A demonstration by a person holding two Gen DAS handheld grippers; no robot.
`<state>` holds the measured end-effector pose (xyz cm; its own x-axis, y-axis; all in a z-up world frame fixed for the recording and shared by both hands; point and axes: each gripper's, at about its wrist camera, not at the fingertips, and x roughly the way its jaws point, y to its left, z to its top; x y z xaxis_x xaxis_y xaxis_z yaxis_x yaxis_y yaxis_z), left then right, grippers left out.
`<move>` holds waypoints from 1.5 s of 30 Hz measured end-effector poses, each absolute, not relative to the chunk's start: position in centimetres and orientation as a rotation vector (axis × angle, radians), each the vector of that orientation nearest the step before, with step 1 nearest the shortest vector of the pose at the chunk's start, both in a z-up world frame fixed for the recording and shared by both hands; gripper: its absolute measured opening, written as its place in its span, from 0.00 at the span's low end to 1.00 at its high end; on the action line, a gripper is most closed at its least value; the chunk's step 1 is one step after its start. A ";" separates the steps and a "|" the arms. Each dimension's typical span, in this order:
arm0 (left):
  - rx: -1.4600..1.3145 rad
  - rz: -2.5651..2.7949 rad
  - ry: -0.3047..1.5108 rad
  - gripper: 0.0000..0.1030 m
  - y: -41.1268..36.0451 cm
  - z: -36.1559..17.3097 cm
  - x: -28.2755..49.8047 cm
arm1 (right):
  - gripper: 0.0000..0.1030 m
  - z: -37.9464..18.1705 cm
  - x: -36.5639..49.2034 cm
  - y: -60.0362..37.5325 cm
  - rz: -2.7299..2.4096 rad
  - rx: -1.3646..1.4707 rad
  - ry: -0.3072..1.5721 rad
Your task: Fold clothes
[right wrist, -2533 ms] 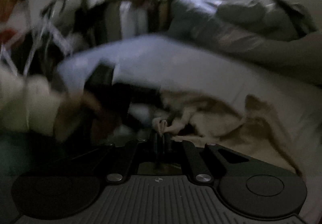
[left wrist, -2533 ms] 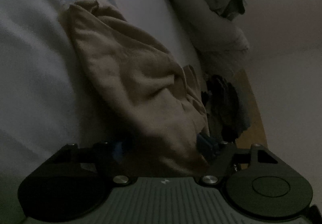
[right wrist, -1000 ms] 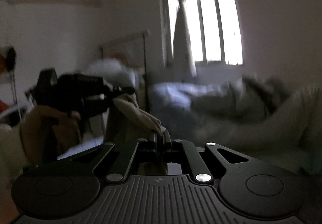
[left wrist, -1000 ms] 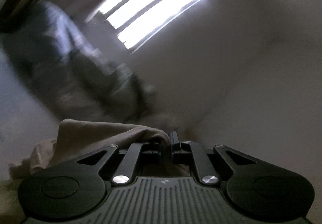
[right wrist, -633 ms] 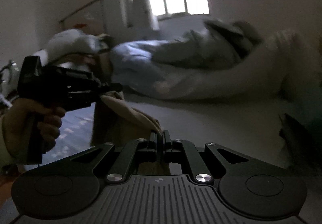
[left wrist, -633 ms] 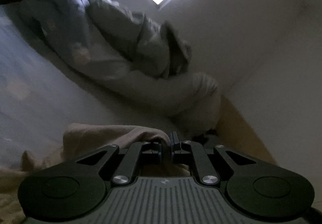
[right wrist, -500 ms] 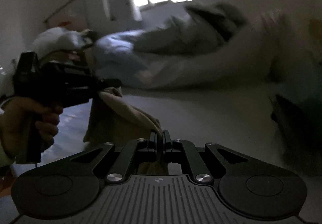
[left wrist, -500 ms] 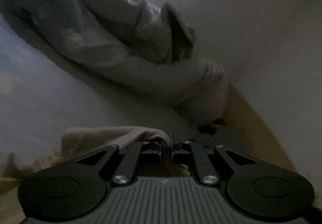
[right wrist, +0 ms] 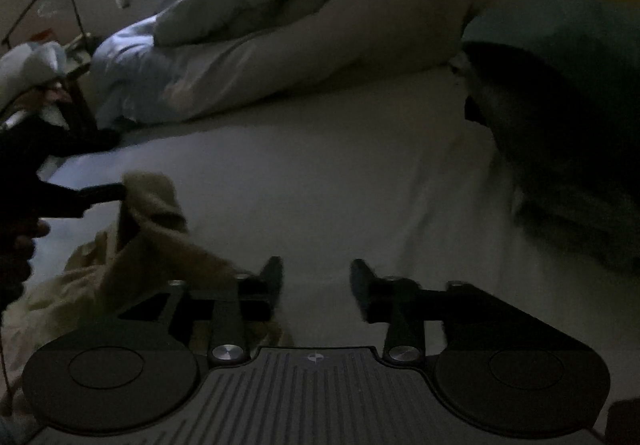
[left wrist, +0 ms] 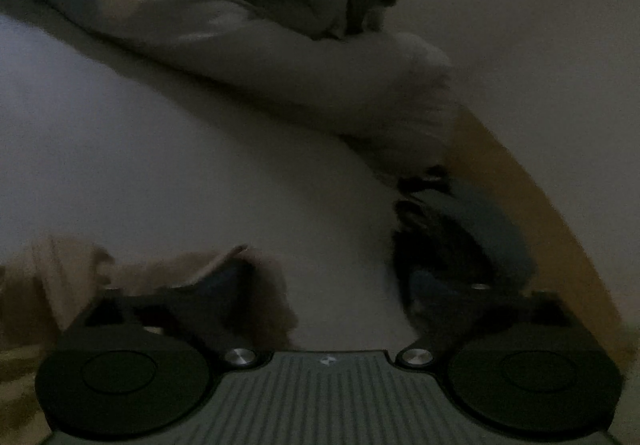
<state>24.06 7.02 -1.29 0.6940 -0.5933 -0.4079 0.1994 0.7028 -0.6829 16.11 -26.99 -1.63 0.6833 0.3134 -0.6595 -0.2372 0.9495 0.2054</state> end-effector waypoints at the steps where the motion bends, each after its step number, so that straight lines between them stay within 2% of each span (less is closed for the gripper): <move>1: -0.668 -0.498 0.683 1.00 7.5 -1.5 23.7 | 0.52 -1.6 15.8 -26.3 0.329 0.091 0.757; 5: -0.681 -0.510 0.729 1.00 9.4 -1.7 20.6 | 0.58 -1.3 14.1 -23.2 0.387 0.006 0.746; 7: -0.670 -0.503 0.699 1.00 11.3 -1.5 18.2 | 0.60 -0.9 13.4 -21.6 0.417 -0.007 0.741; 11: -0.718 -0.377 0.605 1.00 17.0 -1.0 13.8 | 0.70 0.6 12.3 -19.0 0.471 -0.040 0.715; 18: -0.755 -0.129 0.516 1.00 24.0 -1.9 7.8 | 0.72 2.9 14.3 -11.5 0.585 -0.165 0.666; 26: -0.769 -0.047 0.525 1.00 25.7 -3.9 4.5 | 0.69 0.2 17.3 -0.5 0.767 -0.384 0.688; 28: -0.791 -0.048 0.525 1.00 26.0 -4.2 4.0 | 0.66 -1.4 18.6 2.0 0.792 -0.435 0.721; 31: -0.818 -0.046 0.526 1.00 26.6 -4.4 2.8 | 0.55 -3.9 20.4 4.5 0.790 -0.524 0.780; 32: -0.827 -0.048 0.526 1.00 26.8 -4.5 2.5 | 0.43 -4.7 21.1 5.1 0.773 -0.553 0.796; 33: -0.833 -0.050 0.526 1.00 26.9 -4.6 2.3 | 0.15 -5.3 21.6 5.3 0.760 -0.568 0.816; 34: -0.834 -0.048 0.524 1.00 27.0 -4.7 2.1 | 0.05 -5.1 22.0 4.9 0.749 -0.551 0.817; 41: -0.829 -0.016 0.526 1.00 28.3 -5.4 1.6 | 0.05 0.7 25.7 -2.9 0.580 -0.248 0.745; 45: -0.834 -0.009 0.548 1.00 28.1 -6.0 1.6 | 0.05 3.1 26.8 -8.3 0.464 -0.185 0.720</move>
<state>1.61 28.14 -5.99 0.8616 -0.2177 -0.4584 -0.2031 0.6798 -0.7047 26.85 -8.35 3.09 0.6560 0.3442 -0.6717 -0.4693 0.8830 -0.0058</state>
